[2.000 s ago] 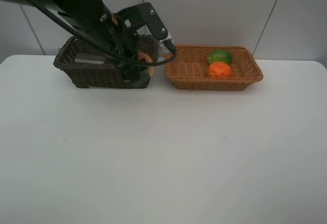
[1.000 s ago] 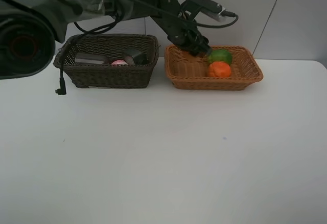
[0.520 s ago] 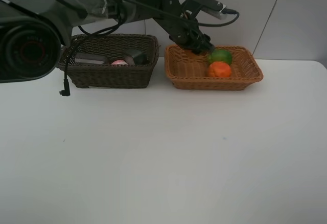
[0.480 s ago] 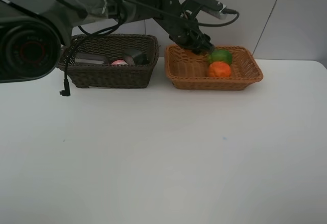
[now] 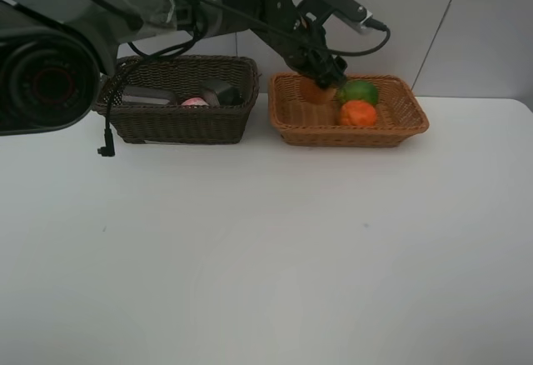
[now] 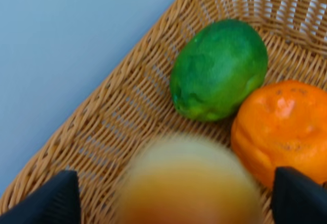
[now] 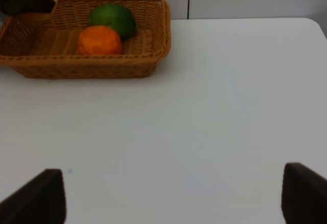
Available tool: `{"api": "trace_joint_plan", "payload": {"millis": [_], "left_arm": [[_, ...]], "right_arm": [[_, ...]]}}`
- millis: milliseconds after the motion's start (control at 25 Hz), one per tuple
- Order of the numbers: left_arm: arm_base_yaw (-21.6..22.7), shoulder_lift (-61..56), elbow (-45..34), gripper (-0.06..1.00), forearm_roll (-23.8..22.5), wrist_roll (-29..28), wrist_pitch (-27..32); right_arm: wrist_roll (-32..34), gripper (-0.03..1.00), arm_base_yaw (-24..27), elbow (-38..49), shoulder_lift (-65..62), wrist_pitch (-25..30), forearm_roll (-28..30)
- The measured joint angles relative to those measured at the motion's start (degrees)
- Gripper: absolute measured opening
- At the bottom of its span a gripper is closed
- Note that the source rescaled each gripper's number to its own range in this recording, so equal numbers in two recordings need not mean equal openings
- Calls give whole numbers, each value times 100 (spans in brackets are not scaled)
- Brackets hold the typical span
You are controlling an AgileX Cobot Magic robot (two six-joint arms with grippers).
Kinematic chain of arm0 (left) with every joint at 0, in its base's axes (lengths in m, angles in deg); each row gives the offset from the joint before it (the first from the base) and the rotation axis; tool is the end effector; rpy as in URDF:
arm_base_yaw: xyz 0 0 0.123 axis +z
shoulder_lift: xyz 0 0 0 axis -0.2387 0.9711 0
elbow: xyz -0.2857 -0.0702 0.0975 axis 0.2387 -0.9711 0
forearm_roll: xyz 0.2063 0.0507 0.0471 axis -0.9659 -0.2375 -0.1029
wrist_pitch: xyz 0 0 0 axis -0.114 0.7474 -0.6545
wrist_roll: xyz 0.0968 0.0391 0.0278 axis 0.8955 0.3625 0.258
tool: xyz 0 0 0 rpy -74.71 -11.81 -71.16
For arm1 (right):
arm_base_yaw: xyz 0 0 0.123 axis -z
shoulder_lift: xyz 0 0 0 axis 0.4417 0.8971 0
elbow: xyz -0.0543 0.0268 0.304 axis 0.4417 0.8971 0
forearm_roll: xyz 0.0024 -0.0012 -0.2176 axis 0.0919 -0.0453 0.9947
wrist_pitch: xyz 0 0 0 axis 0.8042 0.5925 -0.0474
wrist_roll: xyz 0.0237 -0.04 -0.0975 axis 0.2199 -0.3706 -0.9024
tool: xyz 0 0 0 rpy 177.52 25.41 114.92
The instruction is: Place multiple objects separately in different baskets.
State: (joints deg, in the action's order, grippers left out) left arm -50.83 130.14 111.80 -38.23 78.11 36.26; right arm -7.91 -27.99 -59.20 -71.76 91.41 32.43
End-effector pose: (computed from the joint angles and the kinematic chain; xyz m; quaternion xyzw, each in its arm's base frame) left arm 0.4517 -0.3434 0.1985 0.4019 0.7976 -0.0918 0.4404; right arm -0.0478 -0.0095 0.2587 0.0157 0.8458 -0.0177 0.5329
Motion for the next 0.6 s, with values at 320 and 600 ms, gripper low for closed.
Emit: {"api": "trace_joint_plan", "payload": {"millis": [320, 600], "left_arm": [[-69, 0, 0, 100, 0, 5, -46], [-116, 0, 0, 100, 0, 5, -19]], "right_arm": [[0, 94, 0, 0, 0, 0, 0], [0, 94, 0, 0, 0, 0, 0]]}}
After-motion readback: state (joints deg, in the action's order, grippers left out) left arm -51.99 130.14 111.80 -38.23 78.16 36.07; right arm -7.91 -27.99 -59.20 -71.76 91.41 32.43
